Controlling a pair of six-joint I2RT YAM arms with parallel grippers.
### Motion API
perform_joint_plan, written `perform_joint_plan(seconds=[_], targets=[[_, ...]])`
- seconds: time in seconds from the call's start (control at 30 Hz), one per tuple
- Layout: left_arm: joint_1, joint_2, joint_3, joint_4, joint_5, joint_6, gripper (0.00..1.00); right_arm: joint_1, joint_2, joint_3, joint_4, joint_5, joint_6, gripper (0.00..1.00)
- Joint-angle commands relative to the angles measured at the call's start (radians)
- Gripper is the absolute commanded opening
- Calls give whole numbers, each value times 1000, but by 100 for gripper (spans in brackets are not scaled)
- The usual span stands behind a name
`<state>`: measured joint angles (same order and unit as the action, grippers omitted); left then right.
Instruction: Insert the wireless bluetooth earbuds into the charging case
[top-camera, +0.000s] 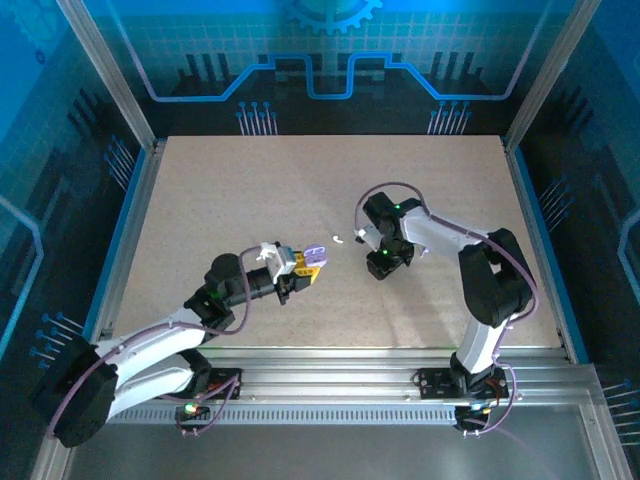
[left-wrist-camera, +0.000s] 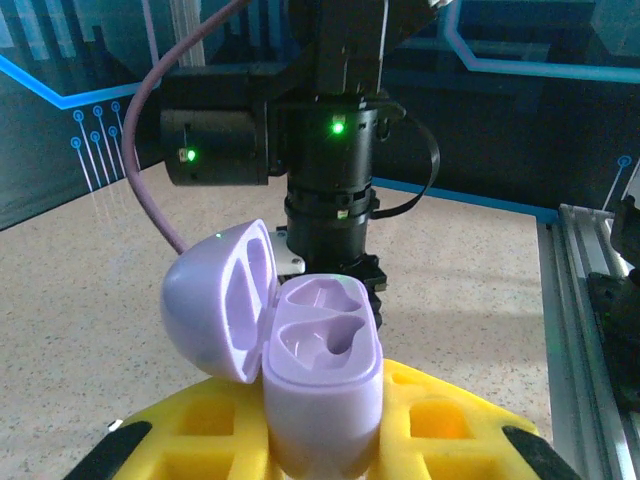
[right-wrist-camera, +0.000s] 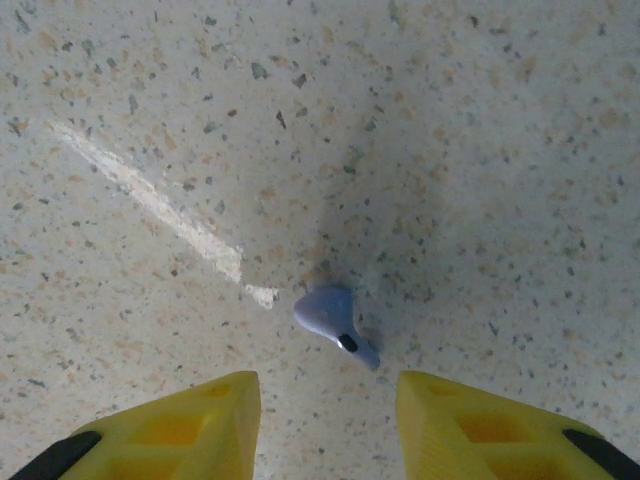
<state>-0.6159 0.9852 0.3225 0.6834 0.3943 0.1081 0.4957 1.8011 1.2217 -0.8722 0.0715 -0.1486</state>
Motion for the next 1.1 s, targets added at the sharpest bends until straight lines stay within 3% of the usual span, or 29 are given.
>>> perform_joint_plan(seconds=[0.0, 0.47, 0.77, 1.07], targets=[[1, -33, 11, -36, -23, 25, 11, 18, 46, 47, -17, 6, -41, 41], [1, -64, 8, -59, -35, 30, 12, 30, 154, 93, -31, 61, -83, 41], [1, -65, 8, -61, -37, 30, 11, 30, 180, 91, -30, 58, -85, 35], [2, -71, 10, -67, -37, 31, 12, 33, 194, 88, -57, 98, -74, 38]])
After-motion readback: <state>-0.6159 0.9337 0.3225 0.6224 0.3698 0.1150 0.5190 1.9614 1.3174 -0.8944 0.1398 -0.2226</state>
